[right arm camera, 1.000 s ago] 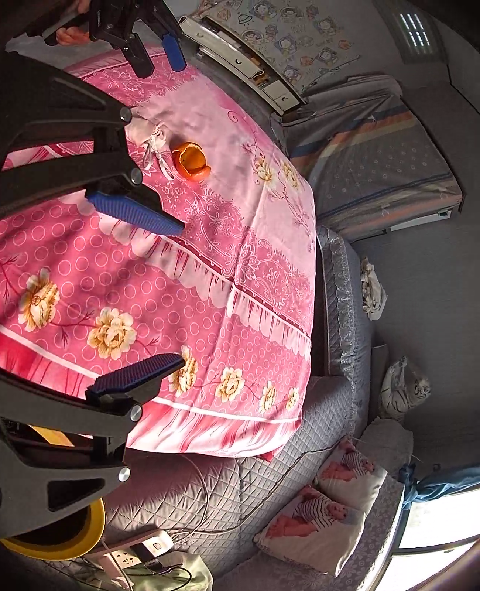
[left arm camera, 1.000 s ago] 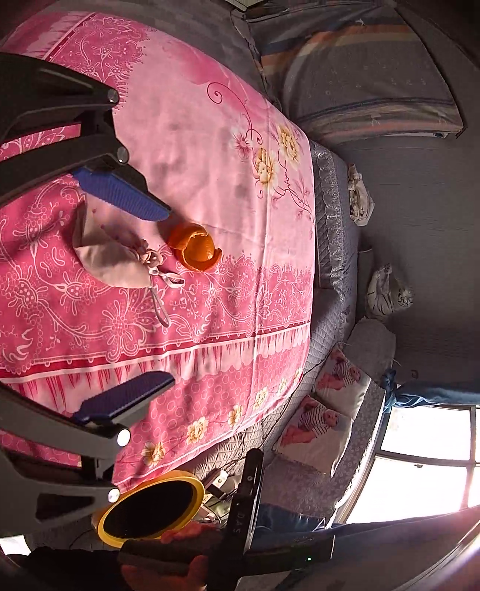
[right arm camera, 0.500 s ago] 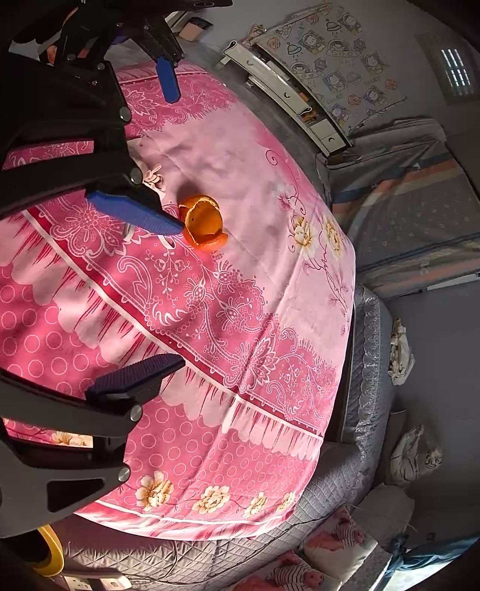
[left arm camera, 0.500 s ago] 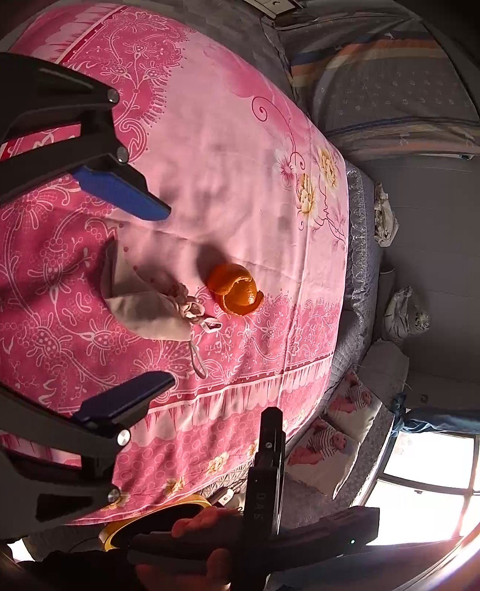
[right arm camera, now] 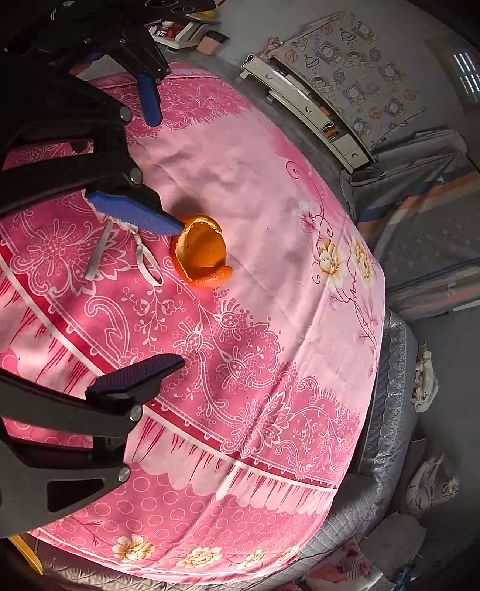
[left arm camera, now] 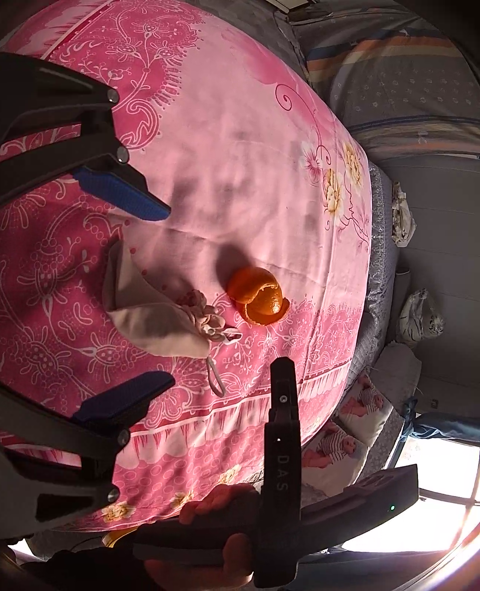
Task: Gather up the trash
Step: 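Grasp the beige drawstring pouch with the left tool while the right tool grasps the orange peel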
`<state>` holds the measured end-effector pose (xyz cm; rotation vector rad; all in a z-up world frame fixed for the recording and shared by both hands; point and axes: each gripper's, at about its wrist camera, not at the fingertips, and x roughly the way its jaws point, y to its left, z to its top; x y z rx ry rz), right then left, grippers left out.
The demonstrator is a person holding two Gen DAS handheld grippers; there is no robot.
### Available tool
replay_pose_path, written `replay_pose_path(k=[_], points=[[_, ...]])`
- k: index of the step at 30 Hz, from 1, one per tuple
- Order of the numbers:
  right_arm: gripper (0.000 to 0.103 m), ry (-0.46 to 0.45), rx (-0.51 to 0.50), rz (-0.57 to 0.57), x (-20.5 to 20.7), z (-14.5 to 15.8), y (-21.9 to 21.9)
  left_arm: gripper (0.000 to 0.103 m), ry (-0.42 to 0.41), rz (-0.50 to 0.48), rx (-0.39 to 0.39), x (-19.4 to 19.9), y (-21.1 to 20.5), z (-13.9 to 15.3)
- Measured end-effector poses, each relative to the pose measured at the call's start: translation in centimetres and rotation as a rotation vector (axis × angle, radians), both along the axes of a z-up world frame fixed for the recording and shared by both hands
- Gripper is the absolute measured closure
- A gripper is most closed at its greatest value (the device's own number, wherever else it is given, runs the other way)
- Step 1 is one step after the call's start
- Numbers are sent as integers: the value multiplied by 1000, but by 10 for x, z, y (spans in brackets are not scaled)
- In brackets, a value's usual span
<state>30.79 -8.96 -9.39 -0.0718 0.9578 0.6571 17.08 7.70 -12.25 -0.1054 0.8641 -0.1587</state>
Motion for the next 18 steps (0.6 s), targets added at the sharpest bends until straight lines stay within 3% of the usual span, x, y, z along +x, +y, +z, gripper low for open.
replay_pose_path(k=[18], points=[[40,113,-27,59,34,-36,56,23,39,-14,-28,27,-7,-21]])
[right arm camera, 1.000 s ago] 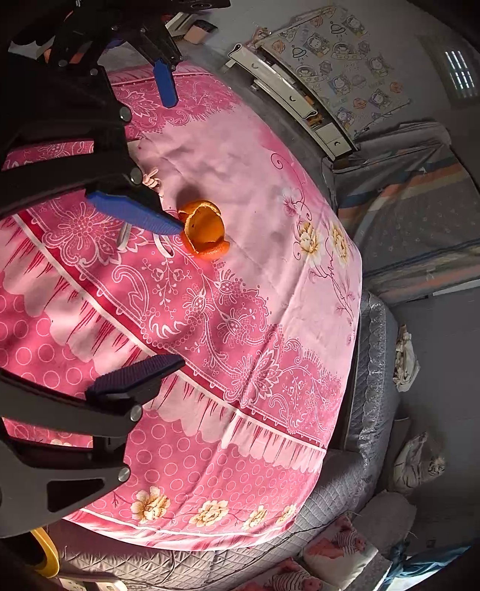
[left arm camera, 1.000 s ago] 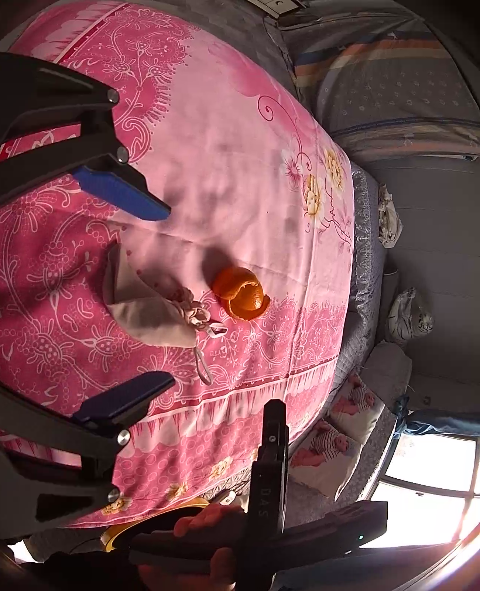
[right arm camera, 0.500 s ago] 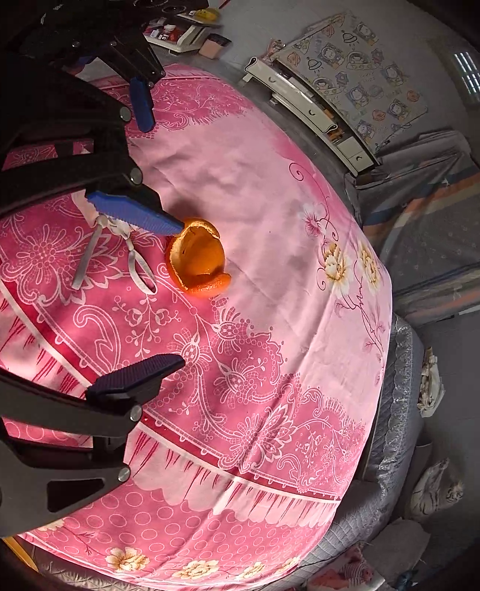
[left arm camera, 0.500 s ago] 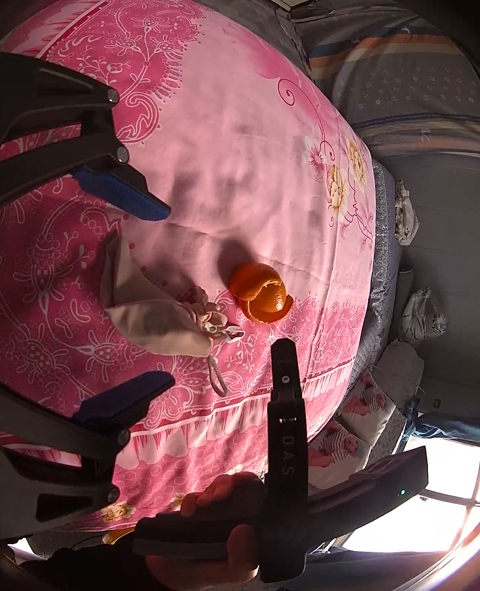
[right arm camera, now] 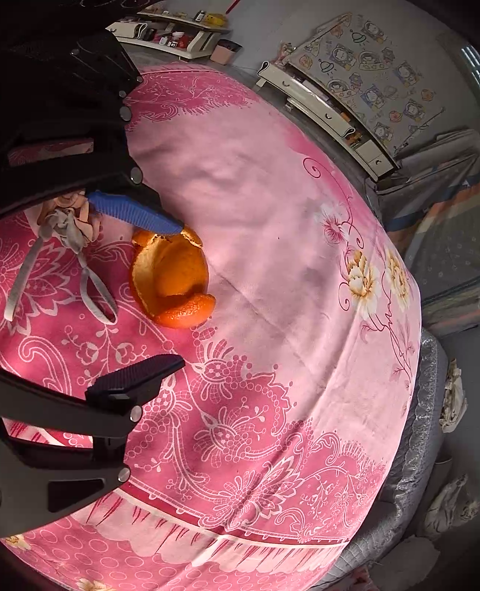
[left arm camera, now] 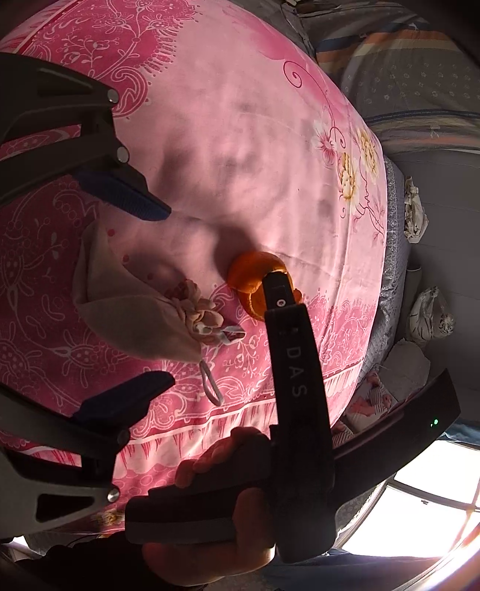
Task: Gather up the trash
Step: 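Grasp the beige drawstring pouch with the left tool while the right tool grasps the orange peel, then carry the beige pouch and orange peel with both tools over the yellow bin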
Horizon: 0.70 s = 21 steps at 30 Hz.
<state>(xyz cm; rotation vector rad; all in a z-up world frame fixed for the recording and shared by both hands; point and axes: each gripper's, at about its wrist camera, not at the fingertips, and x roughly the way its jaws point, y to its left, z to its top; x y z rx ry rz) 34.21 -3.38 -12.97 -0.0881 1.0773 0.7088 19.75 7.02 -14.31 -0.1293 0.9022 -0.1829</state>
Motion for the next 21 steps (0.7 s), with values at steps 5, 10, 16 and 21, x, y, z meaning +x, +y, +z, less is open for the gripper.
replay_pose_path(k=[5,10,16,21], points=[[40,9,0,5,3,-2,6,24,14,-7,-18,5,0,-6],[47,28,-10,3,6,-9,11,39,27,-9,-48,7,2,-12],[59,41,-4,1,8,-10,13,67,24,-46,-61,5,-4,-14],[68,35,-18,-9,7,-11,13,74,26,-58,-73,5,-7,-14]])
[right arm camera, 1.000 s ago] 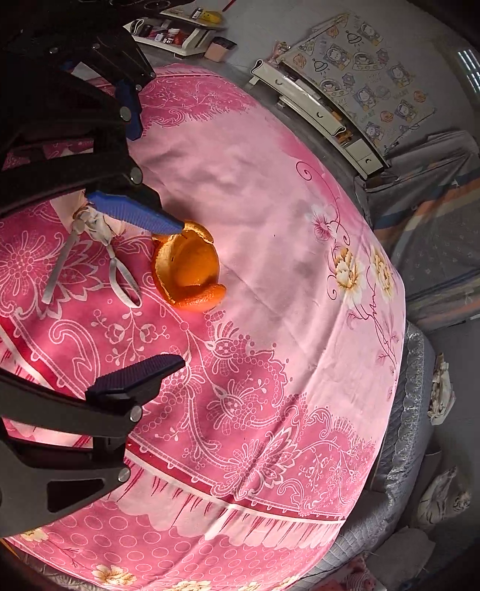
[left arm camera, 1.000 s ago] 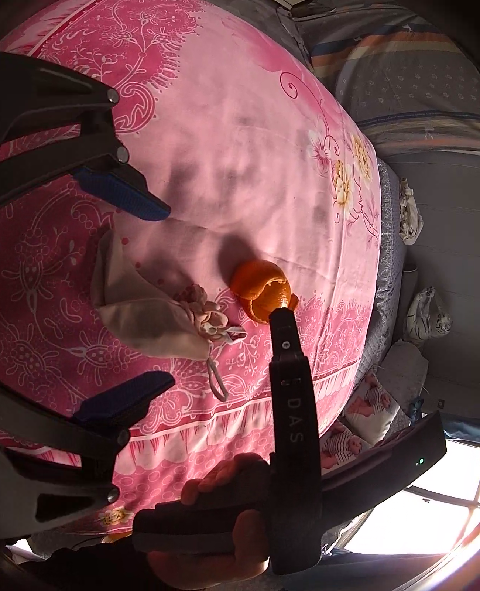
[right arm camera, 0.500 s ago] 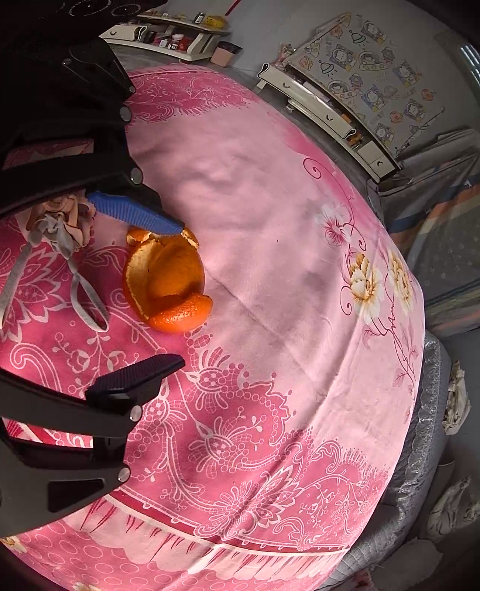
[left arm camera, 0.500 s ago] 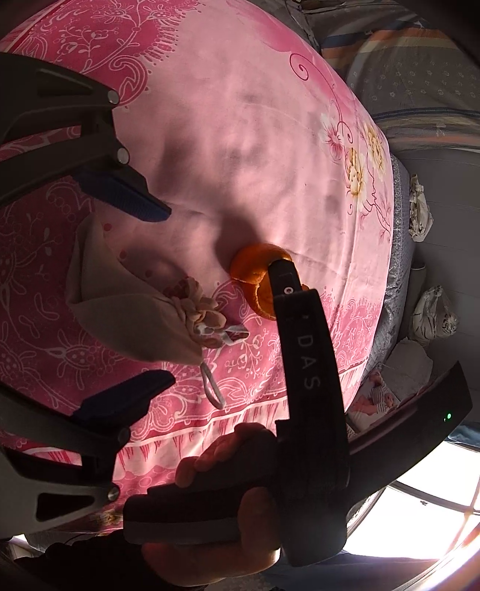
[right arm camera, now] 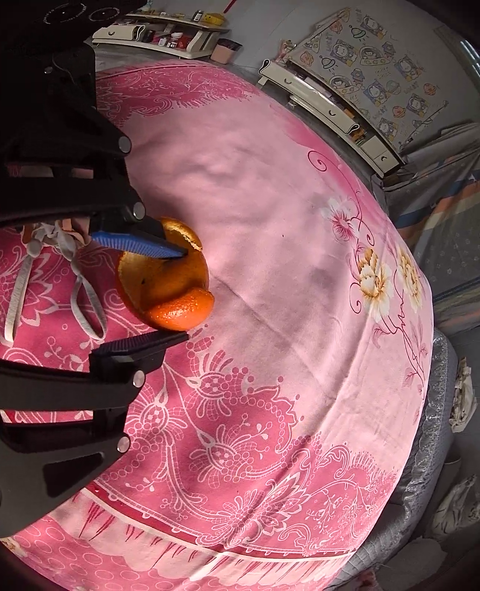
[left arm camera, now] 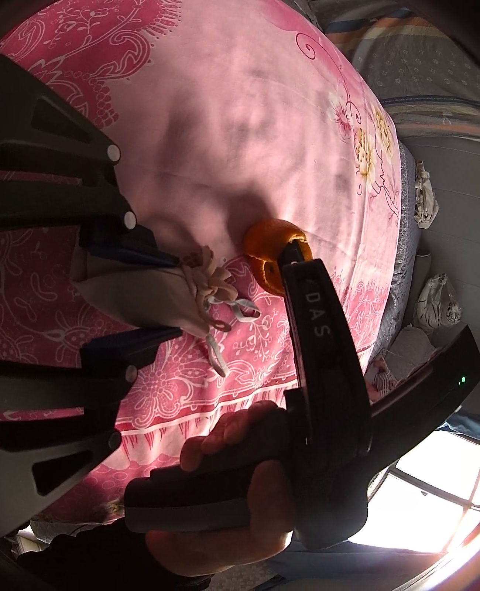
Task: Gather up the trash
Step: 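Carry the beige pouch and orange peel with both tools over the yellow bin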
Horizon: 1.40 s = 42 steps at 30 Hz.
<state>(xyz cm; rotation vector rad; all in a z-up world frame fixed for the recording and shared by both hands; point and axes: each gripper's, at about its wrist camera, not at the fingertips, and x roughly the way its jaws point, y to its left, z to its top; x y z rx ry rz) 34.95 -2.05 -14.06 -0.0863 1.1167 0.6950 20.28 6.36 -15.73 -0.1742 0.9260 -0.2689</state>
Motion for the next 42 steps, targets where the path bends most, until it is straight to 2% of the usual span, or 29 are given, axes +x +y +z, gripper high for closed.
replay_pose_path(k=[8,14,22,31,42], points=[[71,-12,25,-25,1,9,-10,77,-16,1,-9,-8,1,12],[71,-44,68,-64,1,30,-29,77,-75,-29,25,-27,-12,36],[71,-89,109,-118,-4,59,-64,77,-155,-112,27,-54,-40,68],[71,-139,132,-196,-19,82,-120,77,-236,-206,47,-75,-78,100],[71,-205,141,-346,-41,106,-212,77,-293,-324,65,-87,-129,123]])
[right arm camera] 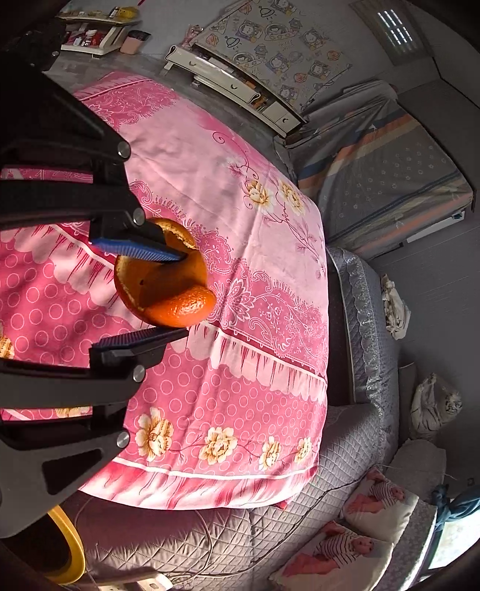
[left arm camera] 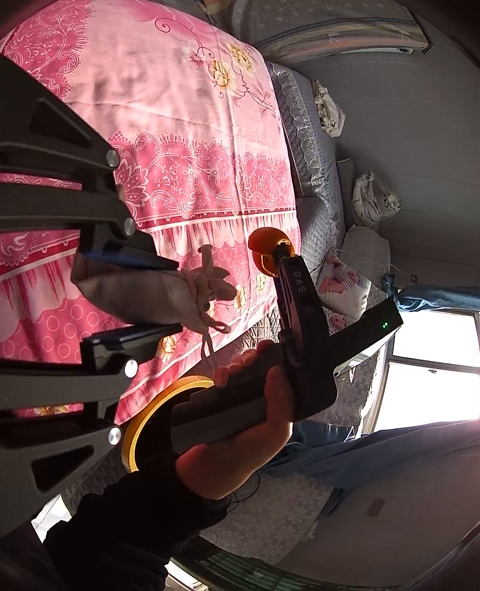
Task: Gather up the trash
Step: 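Carry the beige pouch and orange peel with both tools over the yellow bin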
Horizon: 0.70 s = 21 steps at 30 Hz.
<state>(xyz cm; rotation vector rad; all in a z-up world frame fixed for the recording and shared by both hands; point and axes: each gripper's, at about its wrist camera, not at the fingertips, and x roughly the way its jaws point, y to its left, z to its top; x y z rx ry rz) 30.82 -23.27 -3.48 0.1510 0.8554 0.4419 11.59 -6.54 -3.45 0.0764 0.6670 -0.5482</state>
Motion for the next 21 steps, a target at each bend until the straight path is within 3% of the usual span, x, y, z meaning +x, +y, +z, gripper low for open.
replay_pose_path(k=[10,21], points=[[70,-62,16,-139,-28,22,-82,77,-27,-93,27,-3,-43,9],[70,-101,-3,-352,-85,30,-192,77,-31,-225,24,1,-101,10]])
